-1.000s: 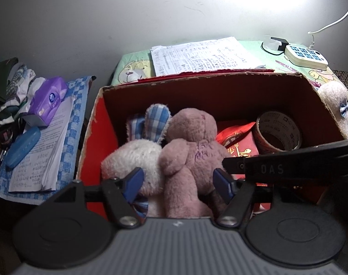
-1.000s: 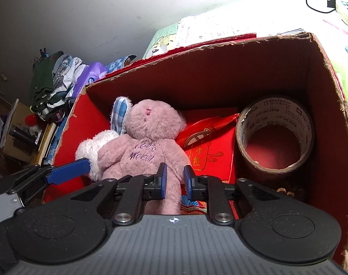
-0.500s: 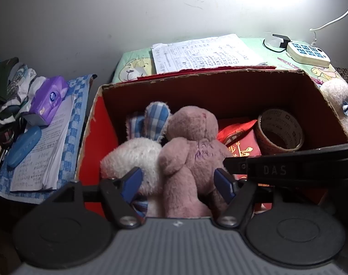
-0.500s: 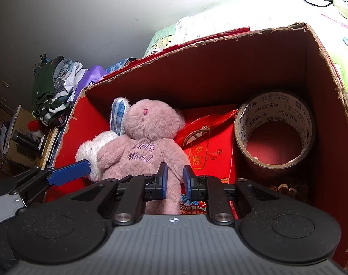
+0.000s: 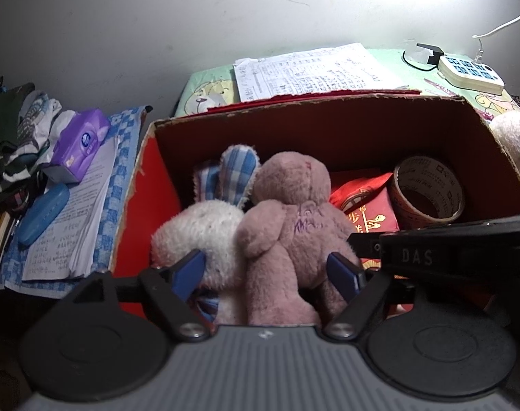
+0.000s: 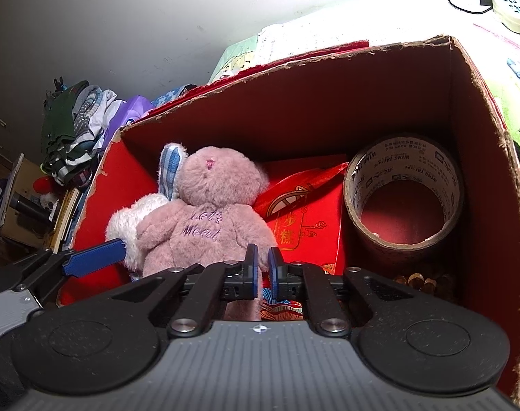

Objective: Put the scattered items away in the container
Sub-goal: 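Lower the teddy bear with both grippers into the box beside the bunny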

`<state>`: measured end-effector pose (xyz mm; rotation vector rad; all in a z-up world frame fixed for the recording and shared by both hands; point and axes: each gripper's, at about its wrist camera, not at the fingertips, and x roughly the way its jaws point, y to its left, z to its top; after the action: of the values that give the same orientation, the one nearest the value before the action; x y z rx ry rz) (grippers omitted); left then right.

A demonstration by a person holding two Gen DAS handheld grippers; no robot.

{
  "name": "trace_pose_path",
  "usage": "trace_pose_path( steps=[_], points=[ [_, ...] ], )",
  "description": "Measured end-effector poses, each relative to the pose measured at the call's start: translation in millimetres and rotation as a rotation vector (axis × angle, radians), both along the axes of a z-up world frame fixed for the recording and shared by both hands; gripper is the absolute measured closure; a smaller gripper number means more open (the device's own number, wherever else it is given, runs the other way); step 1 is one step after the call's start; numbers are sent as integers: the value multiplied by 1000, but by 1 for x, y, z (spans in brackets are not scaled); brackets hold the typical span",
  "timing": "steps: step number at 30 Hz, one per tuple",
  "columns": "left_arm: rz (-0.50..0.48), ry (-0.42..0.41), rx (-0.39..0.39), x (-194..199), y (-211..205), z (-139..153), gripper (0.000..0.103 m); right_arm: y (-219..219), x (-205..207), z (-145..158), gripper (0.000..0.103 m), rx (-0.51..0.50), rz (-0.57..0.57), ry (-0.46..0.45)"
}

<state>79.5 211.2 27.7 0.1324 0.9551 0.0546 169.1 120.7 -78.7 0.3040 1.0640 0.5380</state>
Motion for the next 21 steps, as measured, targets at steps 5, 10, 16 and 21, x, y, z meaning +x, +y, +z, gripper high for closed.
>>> trace_pose_path(
  steps=[5,10,16,21],
  points=[
    [9,0,-1,-1,0,-1,21,0,-1,0,93,-2,-2,-3],
    [3,-2,-1,-1,1,-2,20,0,0,0,94,2,0,-6],
    [-59,0,32,-7,-16,-12,8,1,-2,1,92,-4,6,-29],
    [-30,10,-32,-3,-6,-6,7,-5,-4,0,88,57,-34,-21]
  ],
)
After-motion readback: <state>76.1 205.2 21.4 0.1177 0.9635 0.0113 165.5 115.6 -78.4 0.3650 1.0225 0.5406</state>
